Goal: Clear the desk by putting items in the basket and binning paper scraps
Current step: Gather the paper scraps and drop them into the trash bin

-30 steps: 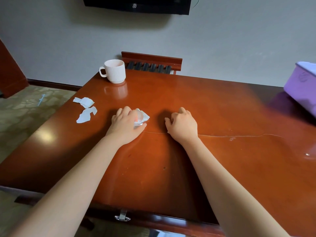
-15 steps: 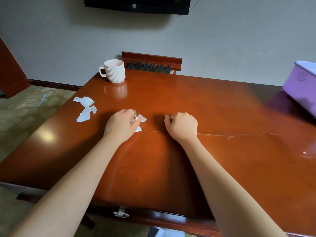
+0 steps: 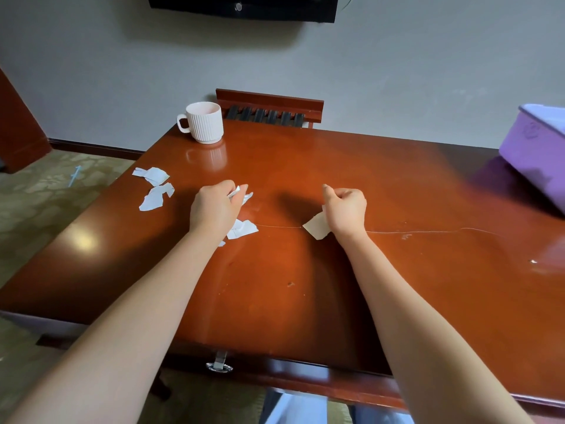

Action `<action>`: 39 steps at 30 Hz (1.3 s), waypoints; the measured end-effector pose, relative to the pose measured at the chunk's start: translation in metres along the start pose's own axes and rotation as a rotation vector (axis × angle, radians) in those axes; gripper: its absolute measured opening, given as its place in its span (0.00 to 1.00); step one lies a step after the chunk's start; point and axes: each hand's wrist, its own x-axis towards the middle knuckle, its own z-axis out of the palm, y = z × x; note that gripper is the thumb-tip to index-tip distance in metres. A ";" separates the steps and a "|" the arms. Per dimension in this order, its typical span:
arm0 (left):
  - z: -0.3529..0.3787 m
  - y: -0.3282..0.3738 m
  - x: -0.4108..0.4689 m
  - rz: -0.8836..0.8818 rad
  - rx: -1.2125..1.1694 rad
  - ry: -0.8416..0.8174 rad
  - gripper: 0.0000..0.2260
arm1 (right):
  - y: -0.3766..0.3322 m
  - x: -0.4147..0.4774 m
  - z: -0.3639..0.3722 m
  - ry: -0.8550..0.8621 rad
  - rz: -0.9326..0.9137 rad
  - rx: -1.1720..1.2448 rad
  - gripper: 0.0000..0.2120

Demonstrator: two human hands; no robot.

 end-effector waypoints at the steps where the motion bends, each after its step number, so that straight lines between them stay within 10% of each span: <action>1: -0.001 0.002 0.000 -0.008 -0.025 0.000 0.15 | 0.000 0.000 -0.001 -0.005 0.003 -0.006 0.25; 21: -0.048 0.048 -0.029 -0.071 -0.353 0.040 0.14 | -0.039 -0.042 -0.026 -0.052 -0.013 0.079 0.25; 39: 0.032 0.220 -0.142 0.088 -0.606 -0.321 0.16 | 0.024 -0.101 -0.218 0.394 0.187 0.122 0.25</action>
